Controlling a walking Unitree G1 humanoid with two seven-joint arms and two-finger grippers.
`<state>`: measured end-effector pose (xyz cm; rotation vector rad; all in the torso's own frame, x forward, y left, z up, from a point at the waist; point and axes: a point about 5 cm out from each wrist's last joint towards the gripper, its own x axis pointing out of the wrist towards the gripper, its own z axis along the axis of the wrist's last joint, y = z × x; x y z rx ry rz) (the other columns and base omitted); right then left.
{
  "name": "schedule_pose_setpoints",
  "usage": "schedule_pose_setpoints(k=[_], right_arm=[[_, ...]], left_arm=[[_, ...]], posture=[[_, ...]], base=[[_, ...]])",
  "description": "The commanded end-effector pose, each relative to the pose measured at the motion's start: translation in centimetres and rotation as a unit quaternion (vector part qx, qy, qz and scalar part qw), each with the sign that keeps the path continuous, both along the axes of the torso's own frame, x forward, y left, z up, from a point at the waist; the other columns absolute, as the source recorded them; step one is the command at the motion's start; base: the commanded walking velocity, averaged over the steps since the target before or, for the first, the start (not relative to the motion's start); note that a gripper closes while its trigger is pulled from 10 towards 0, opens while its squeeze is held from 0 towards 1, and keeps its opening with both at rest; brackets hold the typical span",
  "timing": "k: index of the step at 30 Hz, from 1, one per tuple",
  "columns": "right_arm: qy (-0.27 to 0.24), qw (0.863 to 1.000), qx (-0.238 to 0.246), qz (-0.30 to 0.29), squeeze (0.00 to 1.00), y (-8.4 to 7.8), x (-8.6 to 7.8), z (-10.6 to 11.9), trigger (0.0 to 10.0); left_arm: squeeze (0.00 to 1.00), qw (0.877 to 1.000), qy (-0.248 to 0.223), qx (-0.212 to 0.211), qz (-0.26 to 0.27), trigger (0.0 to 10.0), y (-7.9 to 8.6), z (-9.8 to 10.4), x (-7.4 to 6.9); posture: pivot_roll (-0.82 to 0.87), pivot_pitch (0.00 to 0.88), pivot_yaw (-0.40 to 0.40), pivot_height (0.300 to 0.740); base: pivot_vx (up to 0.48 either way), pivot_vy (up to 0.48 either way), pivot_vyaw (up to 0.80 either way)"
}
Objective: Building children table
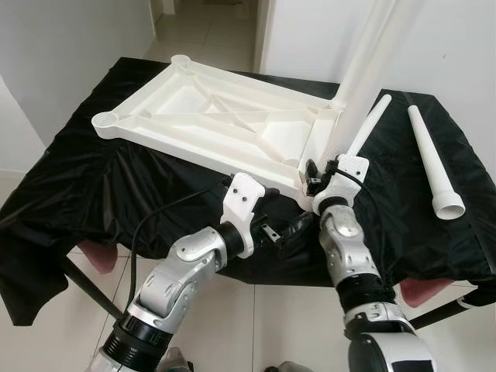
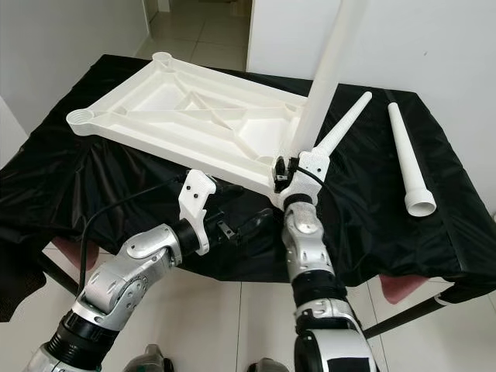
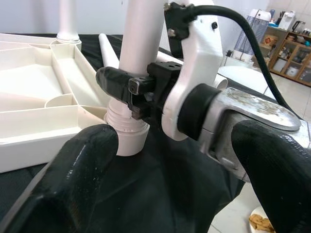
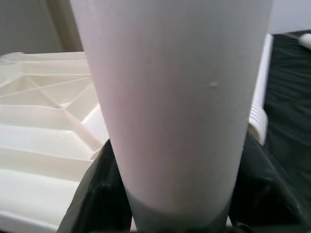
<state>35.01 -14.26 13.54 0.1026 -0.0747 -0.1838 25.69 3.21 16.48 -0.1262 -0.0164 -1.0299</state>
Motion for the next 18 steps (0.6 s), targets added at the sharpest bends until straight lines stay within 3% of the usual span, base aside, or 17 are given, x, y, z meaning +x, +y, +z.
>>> schedule_pose_setpoints(k=[1, 11, 12, 13, 18], right_arm=[[0.046, 0.997, 0.029, -0.051, 0.0, -1.04, -0.41, -1.7, 10.0], [0.049, 0.997, 0.027, -0.05, 0.0, -0.61, -0.37, -1.54, 10.0], [0.049, 0.997, 0.034, -0.041, 0.04, -0.61, -0.39, -1.62, 10.0], [0.048, 0.998, 0.031, -0.04, 1.0, -0.71, -0.44, -1.59, 10.0], [0.027, 0.999, 0.039, 0.004, 1.0, -1.04, -0.34, -1.12, 10.0]], left_arm=[[0.0, 1.0, -0.003, 0.003, -0.012, 10.0, -0.09, 0.0, -0.28], [0.0, 1.0, -0.001, 0.003, -0.01, 10.0, -0.08, -0.07, -0.4], [0.0, 1.0, -0.001, 0.003, -0.01, 10.0, -0.08, -0.09, -0.42], [0.0, 1.0, -0.001, 0.002, -0.009, 10.0, -0.1, -0.1, -0.43], [0.0, 1.0, -0.001, 0.001, -0.01, 10.0, -0.17, -0.12, -0.48]], posture=[[0.07, 0.031, -0.047, 0.74], [0.07, 0.029, -0.052, 0.74], [0.07, 0.027, -0.054, 0.74], [0.07, 0.026, -0.054, 0.74], [0.07, 0.02, -0.058, 0.74]], base=[[0.0, 0.0, 0.0], [0.0, 0.0, 0.0], [0.0, 0.0, 0.0], [0.0, 0.0, 0.0], [0.0, 0.0, 0.0]])
